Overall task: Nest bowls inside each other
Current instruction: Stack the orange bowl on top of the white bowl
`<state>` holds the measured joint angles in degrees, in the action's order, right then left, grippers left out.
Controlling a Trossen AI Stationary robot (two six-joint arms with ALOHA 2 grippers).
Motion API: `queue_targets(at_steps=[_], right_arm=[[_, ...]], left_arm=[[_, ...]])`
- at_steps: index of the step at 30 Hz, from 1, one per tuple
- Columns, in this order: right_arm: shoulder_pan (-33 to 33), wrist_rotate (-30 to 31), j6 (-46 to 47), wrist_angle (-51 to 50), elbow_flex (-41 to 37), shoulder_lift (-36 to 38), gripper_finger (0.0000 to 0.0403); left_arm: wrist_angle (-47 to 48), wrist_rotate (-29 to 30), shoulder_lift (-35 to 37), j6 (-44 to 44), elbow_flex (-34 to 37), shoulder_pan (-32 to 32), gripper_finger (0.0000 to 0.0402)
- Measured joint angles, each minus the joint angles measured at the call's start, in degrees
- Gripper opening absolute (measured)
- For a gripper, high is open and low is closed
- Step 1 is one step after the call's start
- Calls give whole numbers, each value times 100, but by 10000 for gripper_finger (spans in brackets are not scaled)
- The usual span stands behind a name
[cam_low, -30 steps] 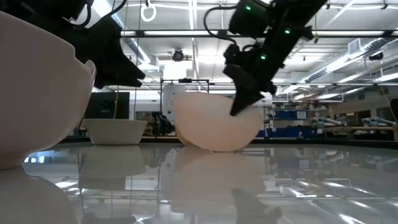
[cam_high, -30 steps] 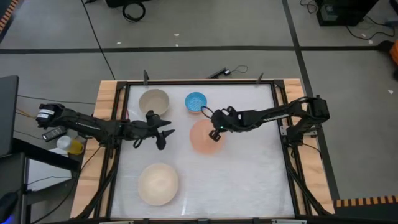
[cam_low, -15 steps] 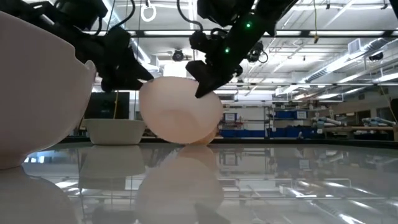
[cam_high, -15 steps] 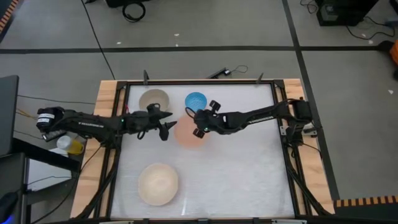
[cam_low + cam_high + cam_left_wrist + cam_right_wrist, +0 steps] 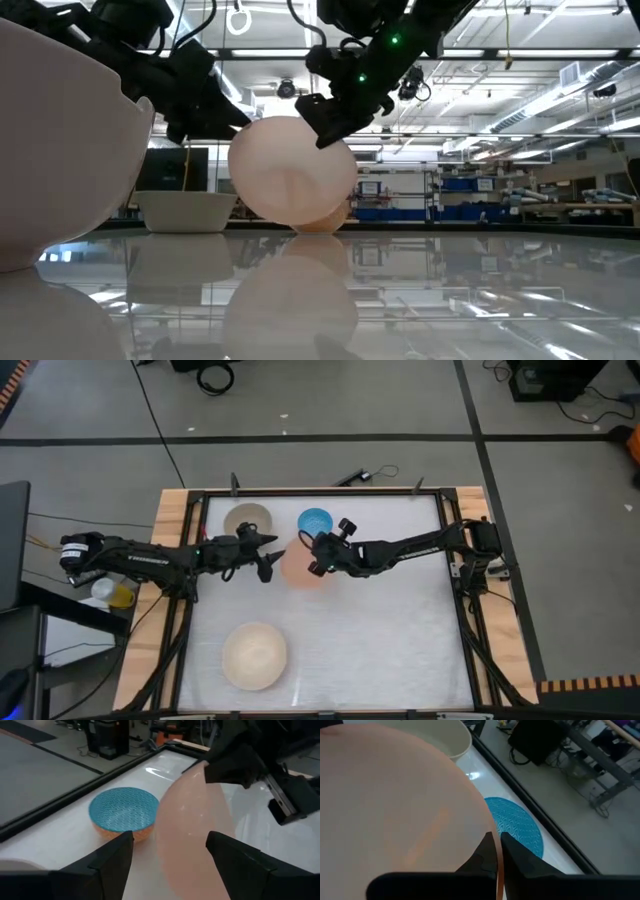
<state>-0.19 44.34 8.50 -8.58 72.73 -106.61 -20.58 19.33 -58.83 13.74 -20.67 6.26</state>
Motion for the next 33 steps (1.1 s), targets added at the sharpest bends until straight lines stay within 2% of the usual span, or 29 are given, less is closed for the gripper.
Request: queue_targets(at_steps=[4, 14, 20, 24, 28, 33], right_arm=[[2, 327, 71, -97, 9, 7, 12], [-83, 638, 257, -166, 16, 27, 18], [-157, 590, 257, -186, 33, 44, 18], [-160, 373, 50, -92, 28, 44, 18], [-124, 325, -148, 56, 24, 42, 18], [-67, 290, -527, 382, 22, 31, 20]], left_arm=[[-3, 37, 0, 0, 0, 0, 270], [58, 89, -7, -141, 1, -15, 270], [55, 111, -11, -157, 4, -15, 270], [42, 547, -12, -437, 4, 4, 270], [20, 567, -50, -452, 4, 76, 270], [-11, 455, -136, -454, 4, 138, 242]])
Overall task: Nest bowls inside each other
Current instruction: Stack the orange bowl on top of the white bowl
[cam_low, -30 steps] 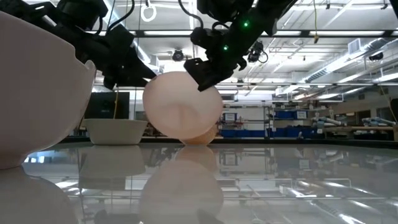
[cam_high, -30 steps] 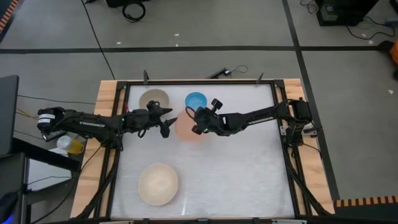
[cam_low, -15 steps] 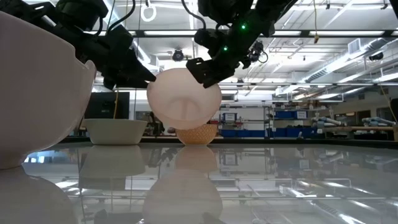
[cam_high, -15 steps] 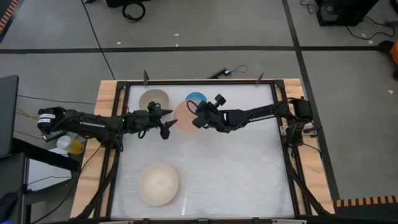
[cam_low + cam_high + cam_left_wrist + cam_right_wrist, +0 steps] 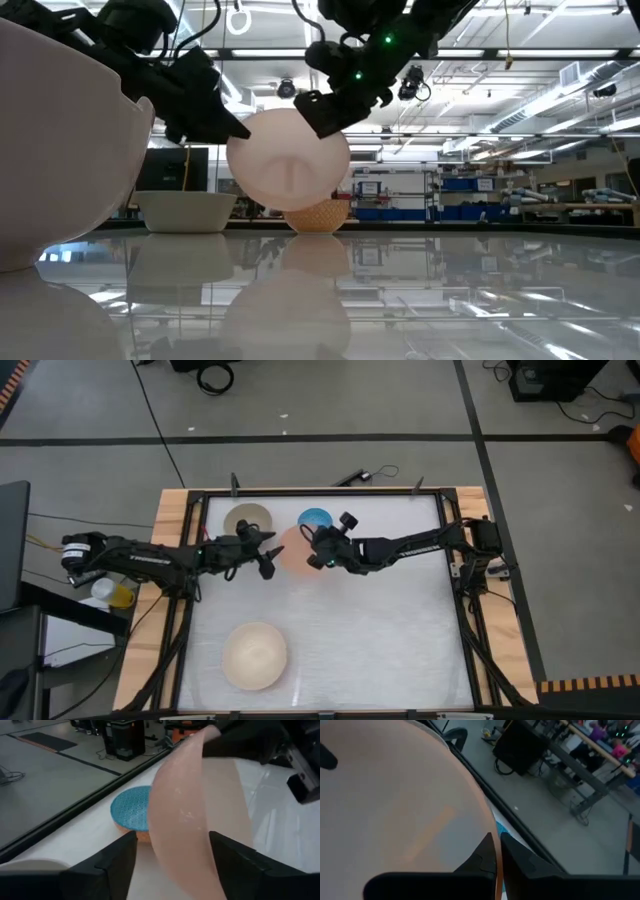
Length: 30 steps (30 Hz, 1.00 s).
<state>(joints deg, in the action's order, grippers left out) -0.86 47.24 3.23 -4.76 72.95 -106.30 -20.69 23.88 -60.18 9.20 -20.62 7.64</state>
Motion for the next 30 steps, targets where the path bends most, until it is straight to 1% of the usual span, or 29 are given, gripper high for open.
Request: queue_targets(at_steps=[4, 7, 12, 13, 16, 19, 21, 25, 28, 30], right_arm=[[67, -19, -244, 215, -2, -2, 27], [105, -104, -364, 295, -2, -2, 38], [244, -169, -394, 375, -2, 23, 65], [280, -188, -401, 385, -1, 58, 72], [382, -338, -408, 316, 2, 250, 96], [467, -679, -376, 209, 0, 579, 124], [502, -861, -322, 84, -7, 866, 141], [502, -952, -82, -342, -7, 1383, 168], [450, -948, 228, -871, -8, 1665, 177], [426, -946, 490, -1056, -121, 1803, 179]], left_arm=[[-29, -13, 7, -44, 0, -2, 186], [-29, 45, 7, -72, 0, 2, 130], [134, 383, 4, -115, 2, 19, 26], [199, 419, 12, -128, 2, 17, 16], [255, 416, 61, -134, -8, 26, 12], [320, 463, 61, -140, -17, 31, 8], [679, 469, 62, -177, -119, 22, 4], [1871, 441, 66, -150, -665, 7, 2], [3072, 475, 61, -120, -1176, -115, 1], [3725, 462, 64, -85, -1515, -278, 1]])
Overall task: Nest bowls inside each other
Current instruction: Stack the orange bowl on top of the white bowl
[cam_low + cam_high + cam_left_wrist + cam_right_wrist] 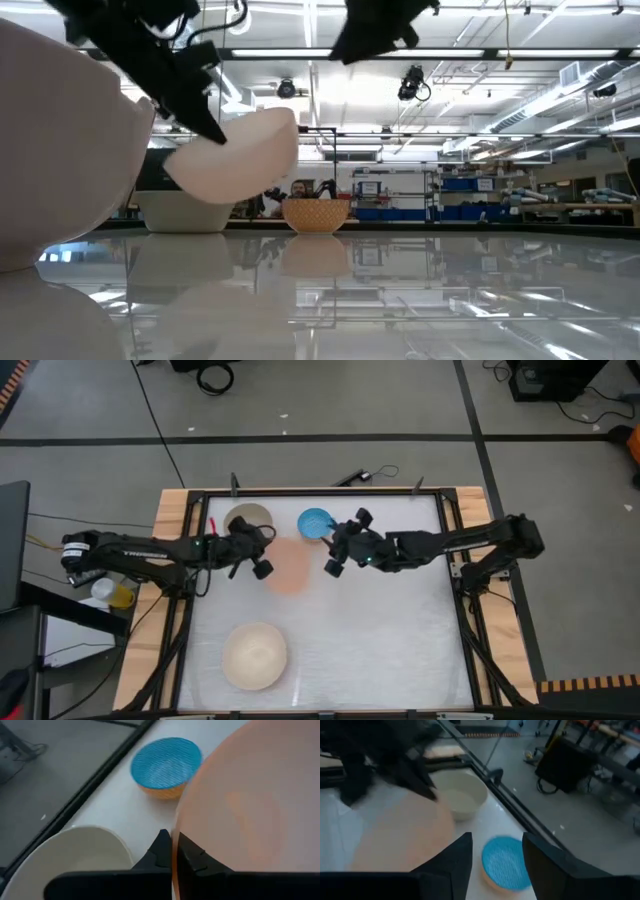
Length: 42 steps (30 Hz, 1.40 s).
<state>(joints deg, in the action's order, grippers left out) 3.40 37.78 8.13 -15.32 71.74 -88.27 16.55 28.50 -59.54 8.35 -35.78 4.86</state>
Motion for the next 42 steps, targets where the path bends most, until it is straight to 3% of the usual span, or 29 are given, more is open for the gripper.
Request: queue_targets(at_steps=[7, 12, 16, 19, 23, 35, 42], right_arm=[[5, -54, 932, 353, -1267, 475, 180], [1, -624, 1565, 1232, -2399, 861, 179], [2, -1035, 1956, 1894, -2941, 1046, 178], [23, -1086, 2237, 2087, -3033, 1066, 178], [164, -1060, 2467, 2149, -3031, 1002, 177], [393, -894, 2750, 2374, -3029, 630, 177], [350, -894, 2669, 2409, -3029, 586, 177]], left_arm=[[1922, 11, 199, 739, -657, -946, 1], [3219, -14, 694, 1838, -1031, -1914, 0], [3951, -866, 870, 2462, -1559, -2549, 0], [3925, -1682, 804, 2560, -1711, -2865, 0], [3892, -2174, 404, 2614, -1719, -3186, 0], [2894, -2275, -1255, 2099, -1715, -3228, 4], [2678, -2366, -1653, 2047, -1722, -3228, 62]])
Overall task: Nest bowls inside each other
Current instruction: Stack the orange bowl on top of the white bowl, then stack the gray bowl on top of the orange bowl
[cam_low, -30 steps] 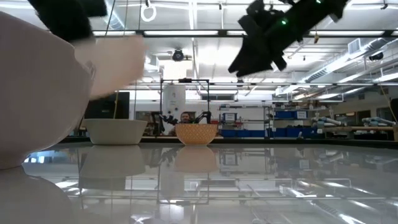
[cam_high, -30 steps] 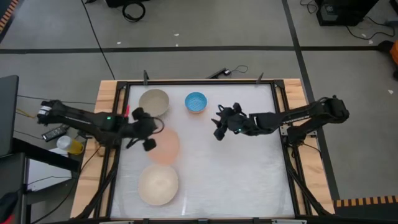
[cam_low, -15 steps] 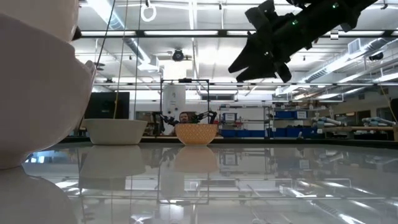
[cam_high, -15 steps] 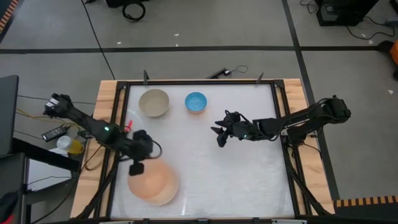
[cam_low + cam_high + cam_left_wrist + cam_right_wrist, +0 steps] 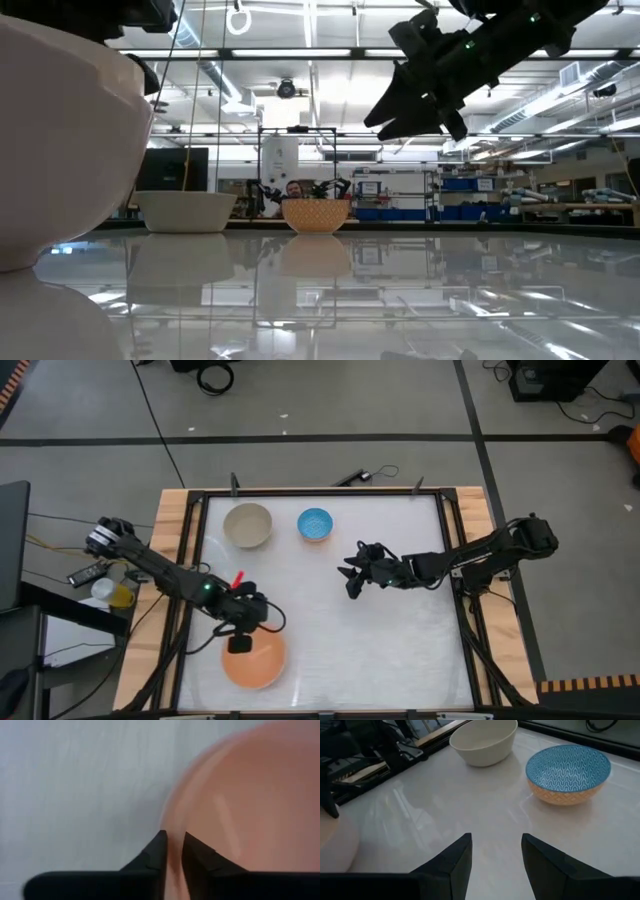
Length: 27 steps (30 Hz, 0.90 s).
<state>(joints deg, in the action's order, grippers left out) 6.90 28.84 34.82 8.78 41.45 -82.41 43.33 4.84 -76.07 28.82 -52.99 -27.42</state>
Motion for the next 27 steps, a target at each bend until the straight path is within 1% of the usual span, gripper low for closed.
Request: queue_targets(at_steps=[3, 9, 11, 12, 16, 20, 22, 25, 27], right_arm=[[-5, 2, -35, -40, 0, 0, 177], [-5, 50, -2, -245, 0, 0, 177], [-4, 68, -2, -254, 0, -33, 177], [-3, 79, -3, -254, 0, -67, 177], [-1, 97, 82, -183, 2, -334, 177], [-3, -69, 180, -2, 0, -699, 177], [-18, -151, 238, 137, 0, -833, 177], [-31, -291, 250, 368, 0, -966, 177], [-31, -344, 223, 506, 0, -1021, 177]], left_arm=[[-83, -5, 8, -2, -31, 36, 105], [195, 20, 180, -7, -343, 59, 192], [369, 244, 248, 1, -358, 64, 213], [345, 445, 279, 7, -370, 76, 220], [475, 1293, 343, 3, -363, 89, 231], [152, 2084, 426, -185, -361, -19, 233], [-68, 2416, 543, -322, -361, -76, 233], [-136, 2778, 804, -488, -361, -149, 233], [-297, 3082, 1029, -577, -240, -173, 233]])
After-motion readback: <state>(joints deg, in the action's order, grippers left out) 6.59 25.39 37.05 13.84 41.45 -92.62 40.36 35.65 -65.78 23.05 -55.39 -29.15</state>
